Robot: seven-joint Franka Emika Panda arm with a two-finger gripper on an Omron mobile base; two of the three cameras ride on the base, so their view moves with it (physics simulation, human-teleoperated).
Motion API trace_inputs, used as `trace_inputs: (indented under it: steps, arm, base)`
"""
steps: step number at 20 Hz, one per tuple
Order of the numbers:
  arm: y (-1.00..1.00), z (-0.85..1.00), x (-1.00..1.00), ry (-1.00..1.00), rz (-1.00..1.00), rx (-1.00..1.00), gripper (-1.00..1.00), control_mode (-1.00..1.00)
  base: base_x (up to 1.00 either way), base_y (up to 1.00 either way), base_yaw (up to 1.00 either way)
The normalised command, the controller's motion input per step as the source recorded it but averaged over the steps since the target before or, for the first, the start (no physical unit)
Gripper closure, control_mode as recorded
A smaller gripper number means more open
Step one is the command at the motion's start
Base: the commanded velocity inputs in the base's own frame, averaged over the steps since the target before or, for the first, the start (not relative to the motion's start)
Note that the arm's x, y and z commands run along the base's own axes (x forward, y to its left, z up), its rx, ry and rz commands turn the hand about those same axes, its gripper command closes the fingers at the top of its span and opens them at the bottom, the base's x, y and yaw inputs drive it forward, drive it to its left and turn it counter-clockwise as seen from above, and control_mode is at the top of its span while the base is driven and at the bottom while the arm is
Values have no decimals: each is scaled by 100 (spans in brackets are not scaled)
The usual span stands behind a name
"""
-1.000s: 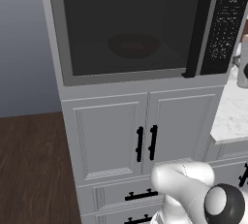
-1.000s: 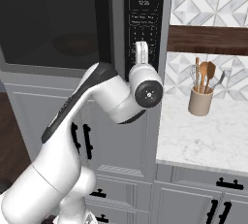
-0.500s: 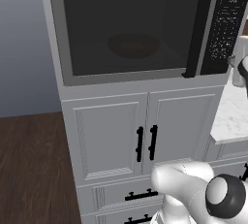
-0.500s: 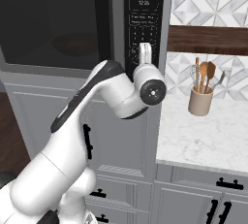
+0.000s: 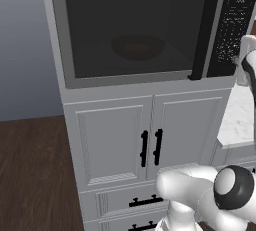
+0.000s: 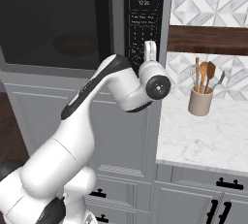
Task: Open the microwave, place the bowl with waffle inside the microwave, then close the microwave door and turn it on.
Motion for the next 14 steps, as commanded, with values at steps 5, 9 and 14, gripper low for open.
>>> trace_inputs:
  steps: [5, 9, 14]
  arm:
    - [0, -35, 62, 3, 0, 0, 100, -100]
    - [0, -46, 96, 13, 0, -3, 100, -100]
    - [20, -55, 100, 22, 0, -12, 100, -100]
  base:
    - [0, 0, 0]
    - [0, 0, 0]
    - [0, 0, 0]
